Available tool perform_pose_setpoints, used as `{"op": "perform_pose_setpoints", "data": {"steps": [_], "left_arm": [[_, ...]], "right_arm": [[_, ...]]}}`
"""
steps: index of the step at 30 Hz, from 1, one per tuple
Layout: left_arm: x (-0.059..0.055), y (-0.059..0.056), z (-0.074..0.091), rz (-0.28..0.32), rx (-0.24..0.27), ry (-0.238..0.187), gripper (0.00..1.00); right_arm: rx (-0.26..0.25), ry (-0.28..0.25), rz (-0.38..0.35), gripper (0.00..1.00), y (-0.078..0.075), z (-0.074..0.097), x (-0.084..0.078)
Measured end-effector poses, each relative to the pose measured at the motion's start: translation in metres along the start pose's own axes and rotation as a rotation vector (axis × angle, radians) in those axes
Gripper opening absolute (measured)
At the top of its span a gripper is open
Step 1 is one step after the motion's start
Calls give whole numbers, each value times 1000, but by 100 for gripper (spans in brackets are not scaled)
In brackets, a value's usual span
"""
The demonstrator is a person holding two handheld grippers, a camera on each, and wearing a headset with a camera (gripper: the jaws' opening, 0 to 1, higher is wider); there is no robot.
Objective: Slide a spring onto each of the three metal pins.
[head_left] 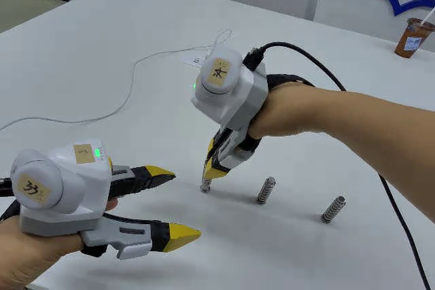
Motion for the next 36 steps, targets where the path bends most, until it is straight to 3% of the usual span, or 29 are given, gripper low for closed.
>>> {"op": "perform_pose_setpoints", "data": {"steps": [20,36], "left_arm": [[0,0,0,4,5,2,61],[6,0,-3,2,-3,-2,62]], "right_arm": [[-1,13,-10,14,2,-16,-10],[-19,-73,-88,27,1,5,-27]]}}
Point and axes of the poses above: the centre of the closed fingertips' face, and the gripper's own axes: z roughly backward along the fingers, y roughly to its left, x roughly out of its top, the point moved 5 cm from there along z, roughly backward along the fingers, and after that the axes turned 5 degrees about x, right-handed, at the moved point
